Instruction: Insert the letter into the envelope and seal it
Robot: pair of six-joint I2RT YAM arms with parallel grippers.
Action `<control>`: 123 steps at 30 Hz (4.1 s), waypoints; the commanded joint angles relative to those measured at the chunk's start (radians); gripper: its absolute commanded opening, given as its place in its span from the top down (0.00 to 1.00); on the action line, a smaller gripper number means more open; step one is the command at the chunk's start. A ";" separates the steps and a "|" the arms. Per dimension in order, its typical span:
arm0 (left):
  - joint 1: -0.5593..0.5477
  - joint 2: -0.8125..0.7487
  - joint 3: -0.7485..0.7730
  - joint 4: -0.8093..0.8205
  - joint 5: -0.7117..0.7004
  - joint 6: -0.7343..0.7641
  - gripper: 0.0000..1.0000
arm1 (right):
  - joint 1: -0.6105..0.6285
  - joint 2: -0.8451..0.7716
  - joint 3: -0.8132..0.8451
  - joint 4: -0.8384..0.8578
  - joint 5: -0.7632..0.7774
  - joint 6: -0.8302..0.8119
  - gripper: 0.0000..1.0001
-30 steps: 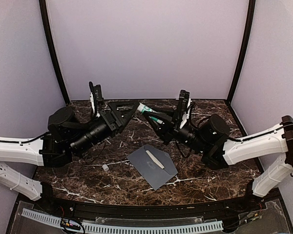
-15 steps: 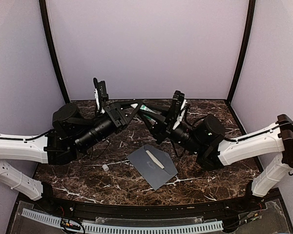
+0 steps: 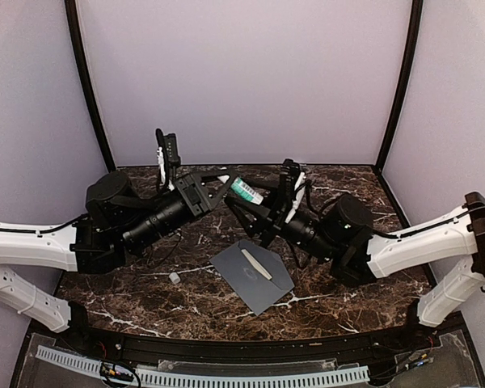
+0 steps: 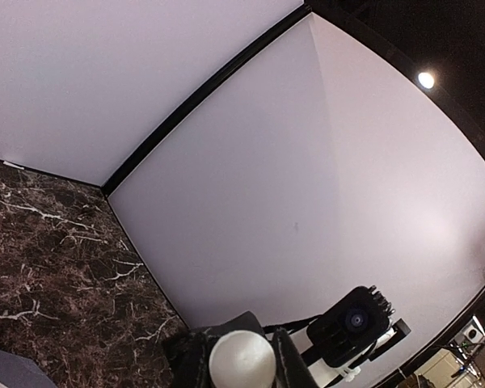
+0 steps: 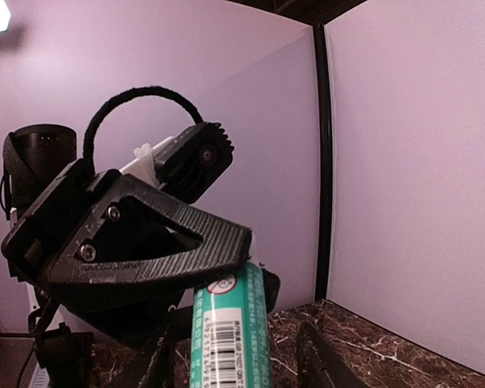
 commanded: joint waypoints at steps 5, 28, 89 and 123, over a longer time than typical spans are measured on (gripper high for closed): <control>-0.006 -0.070 0.031 -0.117 -0.081 0.211 1.00 | 0.010 -0.200 -0.081 -0.334 0.060 0.041 0.45; -0.006 0.023 0.216 -0.402 0.268 0.471 1.00 | 0.010 -0.366 0.096 -0.999 -0.166 0.131 0.41; -0.029 -0.134 0.008 -0.310 0.506 0.656 0.17 | -0.009 -0.461 0.041 -0.841 -0.248 0.240 1.00; -0.029 0.087 0.017 0.046 0.820 0.593 0.60 | 0.029 -0.335 0.018 -0.494 -0.559 0.339 1.00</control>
